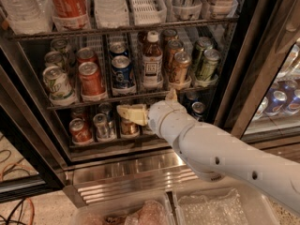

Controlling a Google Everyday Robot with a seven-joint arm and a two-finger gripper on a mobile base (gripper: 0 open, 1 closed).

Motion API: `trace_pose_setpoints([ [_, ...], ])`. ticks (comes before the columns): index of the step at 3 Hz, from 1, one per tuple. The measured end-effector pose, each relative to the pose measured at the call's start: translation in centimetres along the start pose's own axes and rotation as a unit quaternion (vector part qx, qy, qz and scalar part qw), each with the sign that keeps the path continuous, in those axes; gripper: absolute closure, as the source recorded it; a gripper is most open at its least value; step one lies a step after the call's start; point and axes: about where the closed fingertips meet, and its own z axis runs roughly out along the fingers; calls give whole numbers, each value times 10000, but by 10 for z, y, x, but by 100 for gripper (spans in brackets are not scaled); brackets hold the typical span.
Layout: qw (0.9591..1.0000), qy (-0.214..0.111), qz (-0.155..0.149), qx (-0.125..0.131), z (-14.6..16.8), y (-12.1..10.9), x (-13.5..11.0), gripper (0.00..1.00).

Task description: Pick blue plastic bottle from middle shelf of fridge

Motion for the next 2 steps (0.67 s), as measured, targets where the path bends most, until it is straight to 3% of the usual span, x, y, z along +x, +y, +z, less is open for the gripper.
trace_pose_setpoints([
  [1, 9999, -135, 5, 45, 7, 3, -4, 7],
  [2, 9997, -219, -29, 134, 12, 4, -4, 25],
])
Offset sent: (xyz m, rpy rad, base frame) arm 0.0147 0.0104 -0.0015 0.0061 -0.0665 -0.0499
